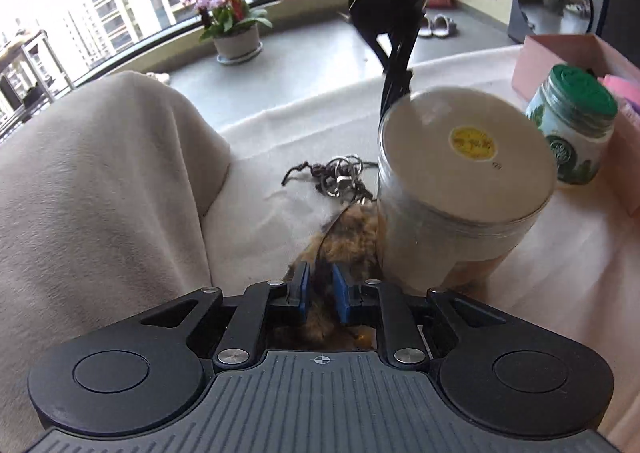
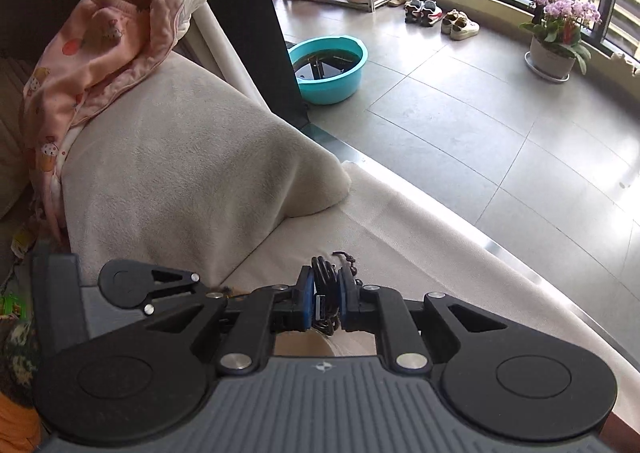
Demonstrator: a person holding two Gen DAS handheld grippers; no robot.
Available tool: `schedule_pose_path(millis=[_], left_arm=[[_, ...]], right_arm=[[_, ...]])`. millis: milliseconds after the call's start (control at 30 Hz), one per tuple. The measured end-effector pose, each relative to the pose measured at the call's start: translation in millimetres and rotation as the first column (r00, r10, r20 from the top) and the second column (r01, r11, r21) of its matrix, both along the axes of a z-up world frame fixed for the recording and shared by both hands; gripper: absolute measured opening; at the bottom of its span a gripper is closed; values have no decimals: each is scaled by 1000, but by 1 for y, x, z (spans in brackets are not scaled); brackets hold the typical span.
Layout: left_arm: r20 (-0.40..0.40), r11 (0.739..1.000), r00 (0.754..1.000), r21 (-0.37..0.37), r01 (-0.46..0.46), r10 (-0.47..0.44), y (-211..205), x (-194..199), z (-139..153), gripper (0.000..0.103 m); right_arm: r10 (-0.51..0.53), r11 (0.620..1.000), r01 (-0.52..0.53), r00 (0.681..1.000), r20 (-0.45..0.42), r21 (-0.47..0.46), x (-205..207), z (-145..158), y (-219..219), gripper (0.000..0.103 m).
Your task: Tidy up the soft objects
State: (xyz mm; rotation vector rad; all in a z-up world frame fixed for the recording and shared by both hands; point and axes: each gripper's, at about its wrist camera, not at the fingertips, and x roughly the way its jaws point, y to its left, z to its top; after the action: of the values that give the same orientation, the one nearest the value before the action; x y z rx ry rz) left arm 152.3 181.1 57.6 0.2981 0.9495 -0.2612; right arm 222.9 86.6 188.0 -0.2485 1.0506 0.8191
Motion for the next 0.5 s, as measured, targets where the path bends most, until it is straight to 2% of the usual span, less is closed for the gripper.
schedule_pose_path(millis=[100,333,500], left_arm=[[-11,1000,1000,4,20,-20,1,2,-5,20],[-9,1000,1000,16,-11,11,-1,7,-7,24],[9,998,999,40,43,-43,-3,-5,-1,20]], right_arm=[[-21,999,21,1000,-6,29,12,-14,-14,12],[-45,998,46,998,-38,30,25,-39,-18,12],[-40,998,42,998,-44,38,25,-44,-11,12]])
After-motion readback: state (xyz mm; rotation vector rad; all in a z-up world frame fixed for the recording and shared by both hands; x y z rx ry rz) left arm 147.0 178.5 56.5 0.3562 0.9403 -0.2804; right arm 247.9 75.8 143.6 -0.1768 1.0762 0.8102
